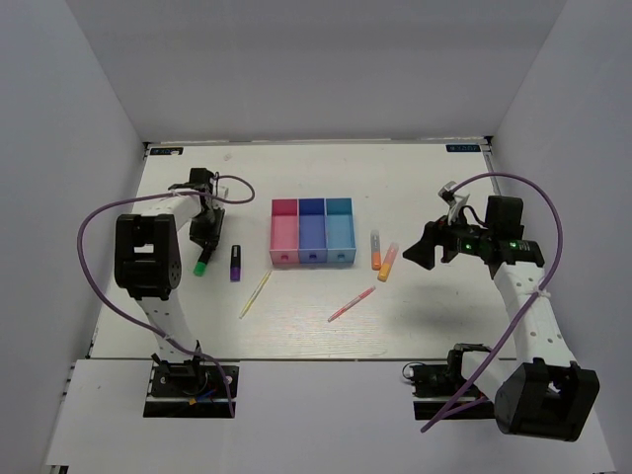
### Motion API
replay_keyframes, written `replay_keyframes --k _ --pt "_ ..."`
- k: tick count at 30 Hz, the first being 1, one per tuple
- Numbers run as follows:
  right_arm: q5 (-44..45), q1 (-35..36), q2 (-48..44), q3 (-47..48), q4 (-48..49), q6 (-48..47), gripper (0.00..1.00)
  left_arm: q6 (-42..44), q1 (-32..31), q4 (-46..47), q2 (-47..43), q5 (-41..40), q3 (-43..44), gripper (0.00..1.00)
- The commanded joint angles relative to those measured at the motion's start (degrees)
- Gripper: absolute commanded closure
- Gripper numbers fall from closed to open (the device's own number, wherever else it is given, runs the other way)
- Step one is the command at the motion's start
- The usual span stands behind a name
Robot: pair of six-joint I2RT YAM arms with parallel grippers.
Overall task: Sort the stationery into containers
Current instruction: Pick up the pen from the center of the board, then place the pen in the storage box.
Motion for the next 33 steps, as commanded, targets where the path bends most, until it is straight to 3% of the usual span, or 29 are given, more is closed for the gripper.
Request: replay_keyframes --k 1,8,12,21,29,32,33 --pt "-1.14 -0.4 -1.37 0.65 0.13 0.18 0.11 -1.74 0.68 -3.37 1.25 4.9 -1.84 0.63" --pt "-2.37 -1.28 -2.42 0.29 0.3 0.53 0.11 -5.44 1.21 -3.02 -0.85 7.45 -2.55 0.91" --pt "-3.16 -1.28 -2.6 0.38 0.48 0.7 0.11 -11.12 1.21 -3.72 -5.58 9.12 1.05 0.98" --pt "-3.52 -1.54 -2.69 0.03 0.83 0.7 0.11 -19.76 -0.28 -2.41 -14.21 16.85 6.68 1.0" --pt "-3.34 -1.46 -1.98 -0.14 0.92 0.53 0.14 -27.58 -10.21 3.56 -13.96 20.55 10.19 1.0" --pt "-2.9 -1.46 -1.89 0.12 0.74 0.7 0.37 -28.99 -13.72 6.45 -12.12 18.45 11.95 1.0" --pt "-2.9 -1.63 -2.07 0.03 0.74 0.62 0.58 -29.08 -15.47 6.73 -11.76 16.53 12.39 1.0"
